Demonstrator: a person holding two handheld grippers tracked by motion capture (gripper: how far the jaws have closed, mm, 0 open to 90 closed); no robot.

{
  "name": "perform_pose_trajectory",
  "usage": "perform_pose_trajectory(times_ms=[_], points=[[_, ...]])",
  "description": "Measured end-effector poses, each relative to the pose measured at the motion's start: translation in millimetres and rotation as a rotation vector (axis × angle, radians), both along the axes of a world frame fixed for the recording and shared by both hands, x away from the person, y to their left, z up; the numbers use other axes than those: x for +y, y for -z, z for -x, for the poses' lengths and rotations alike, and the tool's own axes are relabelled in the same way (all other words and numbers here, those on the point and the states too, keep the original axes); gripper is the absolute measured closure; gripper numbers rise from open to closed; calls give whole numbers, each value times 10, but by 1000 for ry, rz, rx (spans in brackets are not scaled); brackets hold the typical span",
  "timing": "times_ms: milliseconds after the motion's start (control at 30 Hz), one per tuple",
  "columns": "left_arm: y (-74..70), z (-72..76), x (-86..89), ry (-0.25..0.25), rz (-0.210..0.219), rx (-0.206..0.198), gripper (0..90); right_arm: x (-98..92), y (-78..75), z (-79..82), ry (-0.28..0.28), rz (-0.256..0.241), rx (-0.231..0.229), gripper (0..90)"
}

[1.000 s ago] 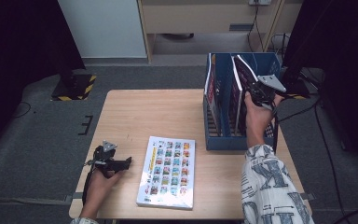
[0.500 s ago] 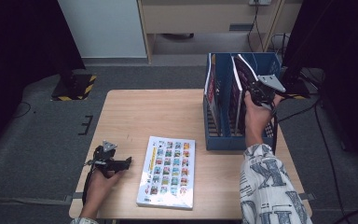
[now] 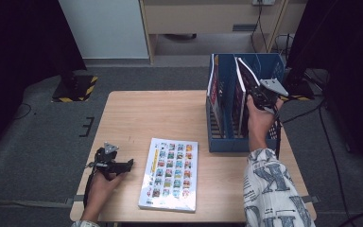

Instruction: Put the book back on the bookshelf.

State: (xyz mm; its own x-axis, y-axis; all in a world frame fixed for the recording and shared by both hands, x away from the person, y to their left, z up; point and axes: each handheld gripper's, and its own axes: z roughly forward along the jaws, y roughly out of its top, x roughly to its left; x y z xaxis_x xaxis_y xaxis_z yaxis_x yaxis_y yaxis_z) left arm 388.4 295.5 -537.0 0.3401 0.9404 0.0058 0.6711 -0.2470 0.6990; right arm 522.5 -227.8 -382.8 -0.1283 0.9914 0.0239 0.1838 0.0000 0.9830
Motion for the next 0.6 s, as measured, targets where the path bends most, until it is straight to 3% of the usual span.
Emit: perform_pose_trajectory(times_ms=[267,600], points=[[0,0,0,0,0,0,0,35,8,21,-43,11,11,770],[0,1,0,0,0,0,0,35,8,119,-45,27,38,594]])
